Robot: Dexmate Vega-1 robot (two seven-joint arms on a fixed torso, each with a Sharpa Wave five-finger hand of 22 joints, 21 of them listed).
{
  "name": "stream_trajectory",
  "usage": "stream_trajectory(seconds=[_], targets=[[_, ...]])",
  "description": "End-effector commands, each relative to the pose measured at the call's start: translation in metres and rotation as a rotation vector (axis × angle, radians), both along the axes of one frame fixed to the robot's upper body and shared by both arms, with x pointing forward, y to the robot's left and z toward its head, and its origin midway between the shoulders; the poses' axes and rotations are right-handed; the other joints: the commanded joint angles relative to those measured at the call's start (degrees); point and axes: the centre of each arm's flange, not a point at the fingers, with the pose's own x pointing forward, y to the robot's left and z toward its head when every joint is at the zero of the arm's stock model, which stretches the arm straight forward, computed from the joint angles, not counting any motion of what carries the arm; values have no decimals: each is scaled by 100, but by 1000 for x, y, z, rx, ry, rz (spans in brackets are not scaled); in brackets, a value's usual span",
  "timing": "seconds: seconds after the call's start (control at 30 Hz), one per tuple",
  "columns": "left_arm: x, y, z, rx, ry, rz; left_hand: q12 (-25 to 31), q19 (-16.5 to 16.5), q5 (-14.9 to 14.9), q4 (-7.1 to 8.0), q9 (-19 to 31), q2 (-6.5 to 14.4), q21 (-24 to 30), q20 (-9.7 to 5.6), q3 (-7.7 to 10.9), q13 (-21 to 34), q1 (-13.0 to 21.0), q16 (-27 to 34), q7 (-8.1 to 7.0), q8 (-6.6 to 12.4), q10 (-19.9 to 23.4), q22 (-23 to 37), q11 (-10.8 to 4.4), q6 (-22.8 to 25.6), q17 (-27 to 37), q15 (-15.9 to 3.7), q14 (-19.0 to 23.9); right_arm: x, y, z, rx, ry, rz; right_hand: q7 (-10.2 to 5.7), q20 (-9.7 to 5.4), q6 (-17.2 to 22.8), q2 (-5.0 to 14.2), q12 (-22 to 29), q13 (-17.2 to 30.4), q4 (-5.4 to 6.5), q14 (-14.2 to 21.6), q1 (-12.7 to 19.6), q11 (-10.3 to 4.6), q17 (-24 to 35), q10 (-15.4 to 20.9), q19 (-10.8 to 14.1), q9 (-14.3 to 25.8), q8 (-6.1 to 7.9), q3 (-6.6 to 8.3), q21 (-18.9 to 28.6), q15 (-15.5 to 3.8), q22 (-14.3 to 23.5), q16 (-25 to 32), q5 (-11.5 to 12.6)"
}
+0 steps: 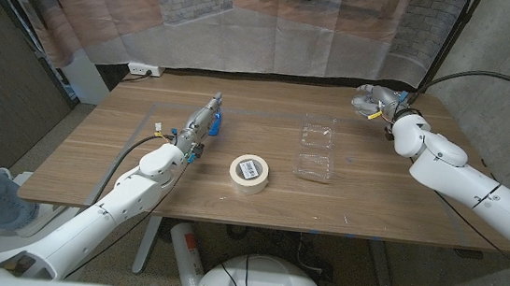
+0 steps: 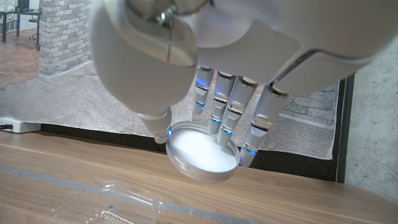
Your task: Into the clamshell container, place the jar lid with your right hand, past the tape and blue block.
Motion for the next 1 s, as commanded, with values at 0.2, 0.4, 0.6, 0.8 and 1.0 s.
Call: stream_trajectory(seconds=[0.2, 0.4, 0.6, 0.8, 1.0], targets=[[-3, 3, 2, 0, -9, 8, 10, -189, -11, 5, 33, 52, 5, -11, -38, 11, 28, 23, -2, -2, -22, 12, 1, 44, 18, -12, 1, -6, 14, 2, -39, -21, 45, 10, -3, 68, 17, -9, 18, -17, 25, 85, -22, 15, 14, 40, 24, -5, 69, -41, -263, 10, -10, -8], [-3, 2, 2, 0, -8, 8, 9, -191, -12, 4, 33, 54, 4, -13, -44, 11, 30, 25, 1, -5, -25, 11, 1, 36, 18, -3, 6, -7, 19, 2, -51, -23, 65, 8, -13, 82, 15, -11, 20, -15, 39, 84, -27, 20, 15, 43, 24, -5, 73, -51, -255, 10, -10, -9], [-2, 2, 2, 1, -4, 7, 9, -192, -13, 4, 33, 56, 4, -13, -48, 11, 31, 23, -3, -7, -25, 11, 9, 32, 18, -1, 1, -8, 25, 3, -65, -25, 74, 9, -22, 97, 18, -12, 23, -14, 35, 88, -25, 23, 15, 41, 24, -5, 80, -63, -237, 11, -18, -8], [-1, 2, 3, 2, -5, 7, 7, -192, -13, 4, 33, 59, 4, -10, -54, 11, 33, 25, -4, -6, -30, 11, 3, 34, 18, 1, 7, -12, 33, 4, -80, -34, 103, 2, -27, 111, 20, -12, 25, -11, 40, 87, -21, 24, 21, 43, 24, -5, 84, -72, -234, 11, -22, -8], [-2, 4, 5, 4, -8, 7, 8, -192, -14, 3, 33, 61, 4, -11, -58, 11, 34, 22, -4, -4, -28, 11, 14, 39, 18, -7, -1, -16, 42, 4, -100, -44, 129, 2, -33, 119, 27, -12, 27, -7, 47, 87, -14, 29, 25, 45, 24, -7, 90, -81, -237, 12, -24, -6]])
